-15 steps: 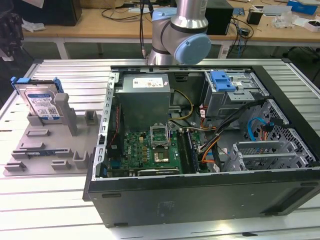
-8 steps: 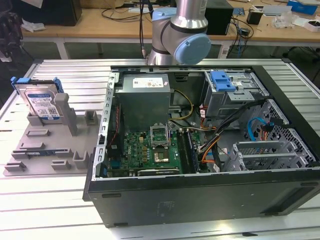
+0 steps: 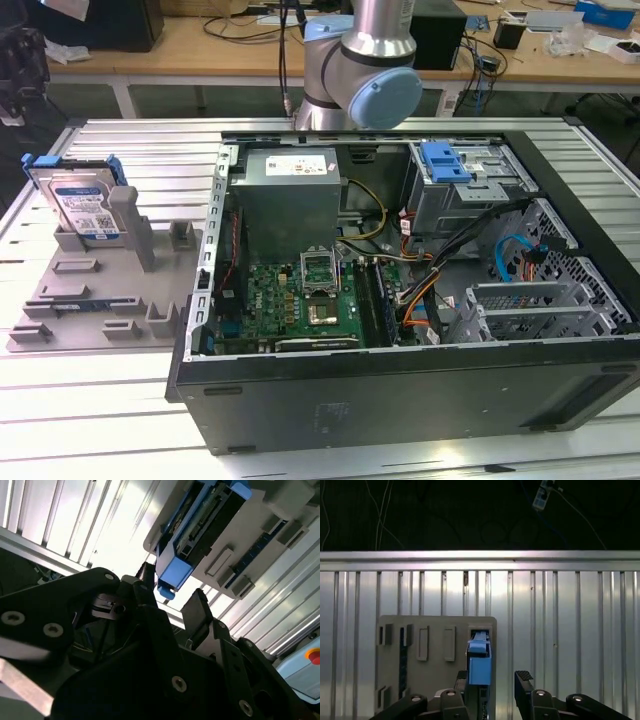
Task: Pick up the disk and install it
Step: 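Pick up the disk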
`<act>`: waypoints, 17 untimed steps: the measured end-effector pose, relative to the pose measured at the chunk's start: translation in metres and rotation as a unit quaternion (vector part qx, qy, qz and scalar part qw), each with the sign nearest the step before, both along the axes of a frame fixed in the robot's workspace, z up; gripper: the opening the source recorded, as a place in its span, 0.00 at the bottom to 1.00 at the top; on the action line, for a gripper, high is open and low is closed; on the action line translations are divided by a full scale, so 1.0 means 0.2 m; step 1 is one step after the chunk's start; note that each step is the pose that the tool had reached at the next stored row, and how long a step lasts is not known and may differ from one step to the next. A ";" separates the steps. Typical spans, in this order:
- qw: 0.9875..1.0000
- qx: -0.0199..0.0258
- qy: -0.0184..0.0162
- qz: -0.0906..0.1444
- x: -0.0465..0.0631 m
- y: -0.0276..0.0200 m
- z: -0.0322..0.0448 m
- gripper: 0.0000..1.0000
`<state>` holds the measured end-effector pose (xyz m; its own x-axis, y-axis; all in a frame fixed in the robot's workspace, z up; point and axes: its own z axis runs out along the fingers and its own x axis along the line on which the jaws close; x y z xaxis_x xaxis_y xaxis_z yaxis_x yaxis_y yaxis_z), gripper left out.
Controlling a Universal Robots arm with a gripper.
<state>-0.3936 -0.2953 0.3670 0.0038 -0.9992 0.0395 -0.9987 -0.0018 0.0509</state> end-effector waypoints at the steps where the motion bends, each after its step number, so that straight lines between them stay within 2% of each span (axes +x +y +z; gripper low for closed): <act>1: 1.000 0.000 0.000 0.000 0.00 -0.003 -0.002 0.50; 5: 1.000 0.000 0.000 -0.005 0.00 -0.019 -0.021 0.50; 11: 1.000 0.000 0.000 -0.008 0.02 -0.063 -0.052 0.50; 17: 1.000 0.000 0.000 -0.008 0.03 -0.071 -0.094 0.50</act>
<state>-0.3875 -0.3095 0.3482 -0.0122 -0.9991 0.0395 -0.9986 0.0142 0.0509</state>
